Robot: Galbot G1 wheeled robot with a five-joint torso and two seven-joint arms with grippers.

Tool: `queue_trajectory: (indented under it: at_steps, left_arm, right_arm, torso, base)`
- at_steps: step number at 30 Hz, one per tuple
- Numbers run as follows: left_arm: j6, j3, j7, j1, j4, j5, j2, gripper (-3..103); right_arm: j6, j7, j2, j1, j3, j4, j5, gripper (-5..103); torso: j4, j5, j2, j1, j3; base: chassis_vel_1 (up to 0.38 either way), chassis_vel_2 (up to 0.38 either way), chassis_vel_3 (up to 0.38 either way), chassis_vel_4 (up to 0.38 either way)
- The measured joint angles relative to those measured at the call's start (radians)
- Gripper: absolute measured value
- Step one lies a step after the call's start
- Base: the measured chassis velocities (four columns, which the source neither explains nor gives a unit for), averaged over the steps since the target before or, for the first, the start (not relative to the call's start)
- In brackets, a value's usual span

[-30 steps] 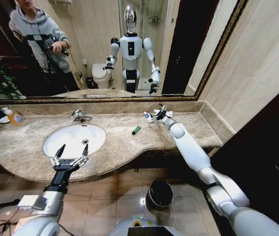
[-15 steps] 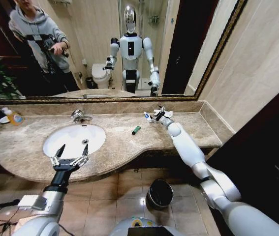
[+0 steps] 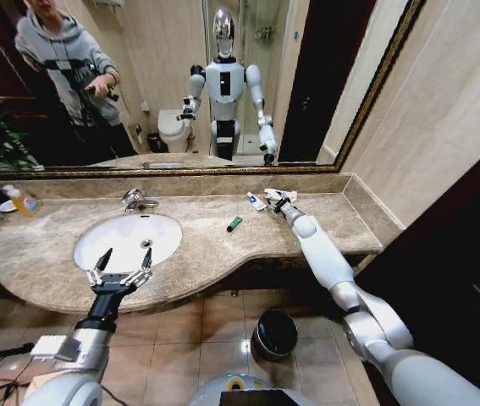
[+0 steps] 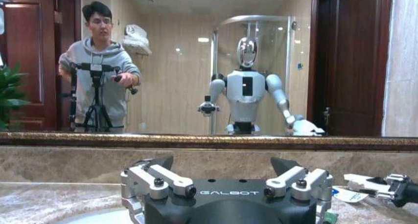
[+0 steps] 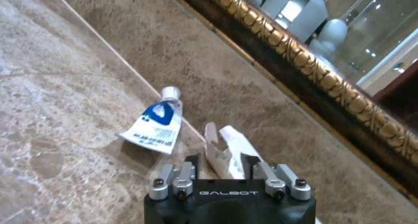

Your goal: Pick up the trash from the sink and place it in the trash bin.

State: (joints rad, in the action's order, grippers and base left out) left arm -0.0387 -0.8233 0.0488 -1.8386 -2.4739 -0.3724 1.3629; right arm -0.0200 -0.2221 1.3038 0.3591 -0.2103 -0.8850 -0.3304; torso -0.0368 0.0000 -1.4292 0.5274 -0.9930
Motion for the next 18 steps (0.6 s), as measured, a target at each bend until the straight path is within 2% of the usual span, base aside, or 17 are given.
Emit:
queue_trajectory:
  at_steps: [3,4,6,7,8,9,11,18]
  left_arm:
    - [0.000,0.000,0.000,0.000,0.000,0.000,0.000,100]
    - [0.000,0.000,0.000,0.000,0.000,0.000,0.000,100]
    - [0.000,0.000,0.000,0.000,0.000,0.000,0.000,100]
    - [0.000,0.000,0.000,0.000,0.000,0.000,0.000,100]
    - [0.000,0.000,0.000,0.000,0.000,0.000,0.000,100]
    - [0.000,0.000,0.000,0.000,0.000,0.000,0.000,100]
    - [0.000,0.000,0.000,0.000,0.000,0.000,0.000,100]
    - [0.000,0.000,0.000,0.000,0.000,0.000,0.000,100]
  right_arm:
    - [-0.009,0.021,0.013,-0.010,-0.007,0.026,-0.013,29]
    - [-0.009,0.021,0.013,-0.010,-0.007,0.026,-0.013,29]
    - [-0.018,0.025,0.018,-0.026,-0.005,0.045,-0.027,18]
    - [-0.034,0.029,0.021,-0.034,-0.005,0.059,-0.057,13]
    - [-0.034,0.029,0.021,-0.034,-0.005,0.059,-0.057,13]
    - [-0.056,0.032,0.027,-0.044,-0.010,0.075,-0.100,13]
    - [-0.075,0.033,0.035,-0.053,-0.010,0.087,-0.151,3]
    - [-0.072,0.031,0.045,-0.061,0.005,0.088,-0.141,0]
  torso:
    - [0.0000,0.0001,0.000,0.000,0.000]
    - [0.0000,0.0001,0.000,0.000,0.000]
    - [-0.0001,-0.0001,0.000,0.000,0.000]
    - [0.0000,-0.0001,0.000,0.000,0.000]
    - [0.0000,-0.0001,0.000,0.000,0.000]
    - [0.0000,0.0000,0.000,0.000,0.000]
    - [-0.0001,-0.0002,0.000,0.000,0.000]
    - [-0.0001,-0.0001,0.000,0.000,0.000]
  base:
    - [0.000,0.000,0.000,0.000]
    - [0.000,0.000,0.000,0.000]
    - [0.000,0.000,0.000,0.000]
    - [0.000,0.000,0.000,0.000]
    - [0.000,0.000,0.000,0.000]
    - [0.000,0.000,0.000,0.000]
    - [0.000,0.000,0.000,0.000]
    - [0.000,0.000,0.000,0.000]
